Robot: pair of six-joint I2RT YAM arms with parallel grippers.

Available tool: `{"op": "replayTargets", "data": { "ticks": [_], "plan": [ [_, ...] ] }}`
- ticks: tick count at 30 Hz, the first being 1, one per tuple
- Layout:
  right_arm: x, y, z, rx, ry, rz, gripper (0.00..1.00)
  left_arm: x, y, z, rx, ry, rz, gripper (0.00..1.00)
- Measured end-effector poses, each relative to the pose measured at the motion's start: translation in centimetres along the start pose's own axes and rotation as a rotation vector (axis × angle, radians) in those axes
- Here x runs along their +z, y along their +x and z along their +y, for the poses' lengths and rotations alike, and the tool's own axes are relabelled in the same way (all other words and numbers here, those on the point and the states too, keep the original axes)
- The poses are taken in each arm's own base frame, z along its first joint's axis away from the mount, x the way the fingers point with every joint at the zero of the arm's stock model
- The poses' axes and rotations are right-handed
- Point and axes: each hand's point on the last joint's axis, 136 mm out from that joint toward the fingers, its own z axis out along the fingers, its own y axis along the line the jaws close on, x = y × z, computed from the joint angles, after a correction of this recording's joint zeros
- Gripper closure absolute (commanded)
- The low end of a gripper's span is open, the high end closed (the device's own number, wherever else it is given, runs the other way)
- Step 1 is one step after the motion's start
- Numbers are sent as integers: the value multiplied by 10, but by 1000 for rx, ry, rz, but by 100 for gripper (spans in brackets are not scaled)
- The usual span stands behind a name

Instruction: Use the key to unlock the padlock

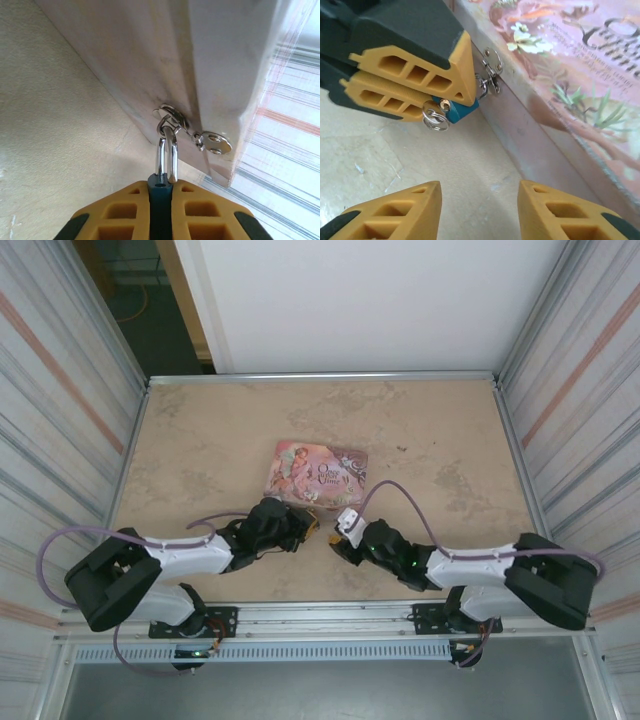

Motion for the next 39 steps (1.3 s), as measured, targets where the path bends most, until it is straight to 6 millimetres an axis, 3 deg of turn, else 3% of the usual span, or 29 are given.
{"op": "replayTargets", "data": {
  "ticks": [4,9,22,39],
  "plan": [
    [-11,-11,0,-79,1,-29,53,0,0,0,0,0,1,100],
    [-12,-8,7,-202,9,-2,53,0,0,0,0,0,1,100],
    [14,-10,26,-393,18,56,62,0,2,0,0,-2,12,100],
    [28,-23,31,-433,19,35,72,0,2,0,0,-2,12,100]
  ]
}}
